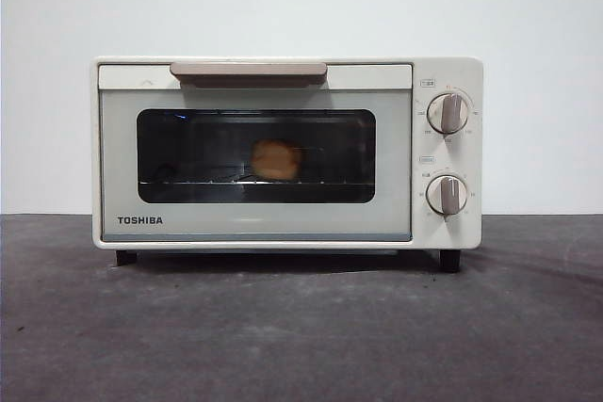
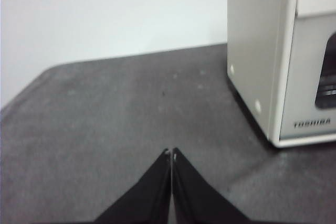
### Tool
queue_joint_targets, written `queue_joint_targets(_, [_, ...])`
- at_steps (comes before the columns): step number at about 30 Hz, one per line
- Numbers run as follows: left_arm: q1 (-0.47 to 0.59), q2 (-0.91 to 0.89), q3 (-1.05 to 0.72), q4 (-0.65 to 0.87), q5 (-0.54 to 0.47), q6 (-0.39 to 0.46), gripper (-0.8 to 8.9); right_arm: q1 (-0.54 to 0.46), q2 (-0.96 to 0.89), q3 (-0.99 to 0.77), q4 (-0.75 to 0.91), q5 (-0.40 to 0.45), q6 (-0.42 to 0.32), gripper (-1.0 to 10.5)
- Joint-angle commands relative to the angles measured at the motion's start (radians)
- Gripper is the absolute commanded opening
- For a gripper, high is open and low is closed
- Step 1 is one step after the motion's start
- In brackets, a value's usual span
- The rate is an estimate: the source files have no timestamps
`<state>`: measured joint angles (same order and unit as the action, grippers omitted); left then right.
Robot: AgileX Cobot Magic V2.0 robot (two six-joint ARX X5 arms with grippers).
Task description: The left arm flap open the oven, the right arm pick bread and place it into oven, the left arm flap close the oven
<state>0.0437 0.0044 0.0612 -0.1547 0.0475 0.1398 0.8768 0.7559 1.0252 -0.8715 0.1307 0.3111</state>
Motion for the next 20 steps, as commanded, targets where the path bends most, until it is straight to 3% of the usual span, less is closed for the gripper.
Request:
queue_joint_targets(1, [0.002, -0.001, -0.014, -0.009, -0.004, 0.005, 0.16, 0.011, 0.007, 0.007, 0.011, 0.002, -0.005, 0.1])
queue_joint_targets(20, [0.002, -0.001, -0.048, -0.032, -0.004, -0.048, 0.16, 0.011, 0.007, 0.007, 0.011, 0.002, -0.005, 0.1])
